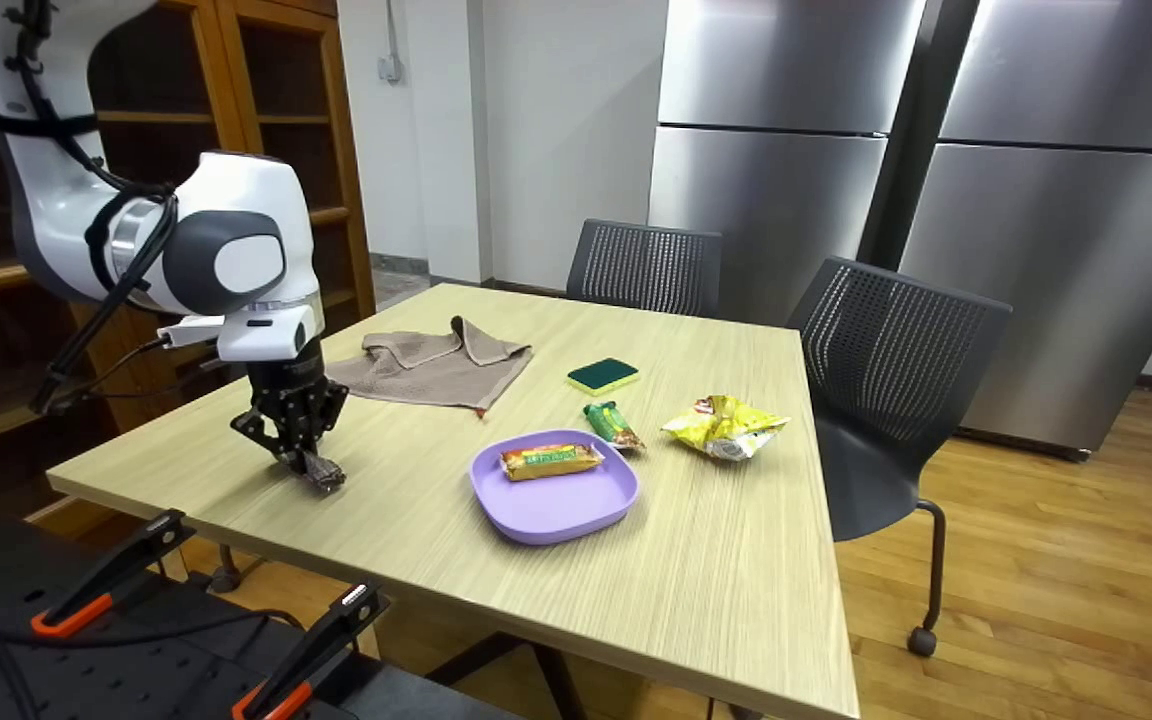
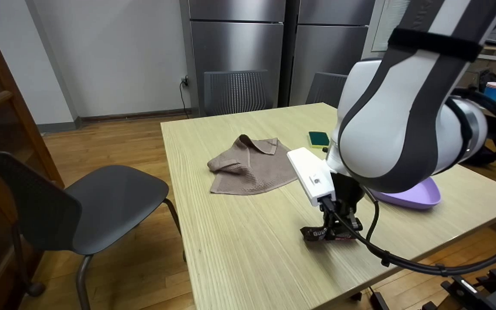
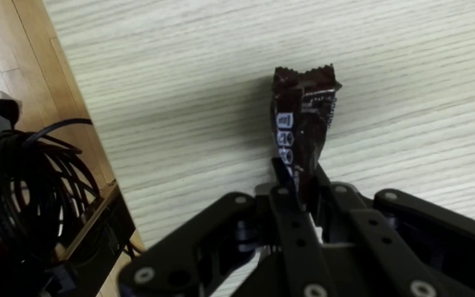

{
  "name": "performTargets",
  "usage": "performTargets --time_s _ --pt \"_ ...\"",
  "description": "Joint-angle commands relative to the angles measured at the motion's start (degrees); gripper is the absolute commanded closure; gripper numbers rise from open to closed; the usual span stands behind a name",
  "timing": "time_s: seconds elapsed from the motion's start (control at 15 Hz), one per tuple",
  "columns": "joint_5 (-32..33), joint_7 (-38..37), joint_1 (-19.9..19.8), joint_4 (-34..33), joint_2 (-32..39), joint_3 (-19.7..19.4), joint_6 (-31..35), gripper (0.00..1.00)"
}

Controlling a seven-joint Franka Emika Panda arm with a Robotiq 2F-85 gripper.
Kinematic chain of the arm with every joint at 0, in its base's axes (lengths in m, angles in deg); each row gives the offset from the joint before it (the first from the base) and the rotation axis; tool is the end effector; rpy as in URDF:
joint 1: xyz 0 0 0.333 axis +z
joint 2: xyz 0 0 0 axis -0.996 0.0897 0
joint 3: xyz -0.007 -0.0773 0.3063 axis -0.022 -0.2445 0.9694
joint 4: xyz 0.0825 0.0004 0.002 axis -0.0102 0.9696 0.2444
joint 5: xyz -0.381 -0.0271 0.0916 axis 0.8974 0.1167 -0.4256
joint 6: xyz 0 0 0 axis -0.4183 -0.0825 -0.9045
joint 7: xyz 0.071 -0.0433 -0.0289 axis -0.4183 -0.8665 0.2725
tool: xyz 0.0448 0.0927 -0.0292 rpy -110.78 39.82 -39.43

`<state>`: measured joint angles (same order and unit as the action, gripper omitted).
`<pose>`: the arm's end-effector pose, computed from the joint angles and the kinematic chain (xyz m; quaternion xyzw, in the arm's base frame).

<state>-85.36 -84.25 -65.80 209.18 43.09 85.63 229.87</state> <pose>0.4039 0.1318 0.0872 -0.6524 0.7577 0.0091 0.0109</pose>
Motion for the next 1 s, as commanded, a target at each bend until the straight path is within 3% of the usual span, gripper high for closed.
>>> performTargets --time_s 0.0,0.47,0.93 --pt "-1.84 2.19 -1.97 0.29 -0.74 1.73 0.51 0.97" --pt "0.15 2.61 1.27 -0.15 -3.30 -3.21 -3.16 0.97" --pt "5.85 8.12 2.79 -0.39 -8.10 -9.66 -7.73 0.97"
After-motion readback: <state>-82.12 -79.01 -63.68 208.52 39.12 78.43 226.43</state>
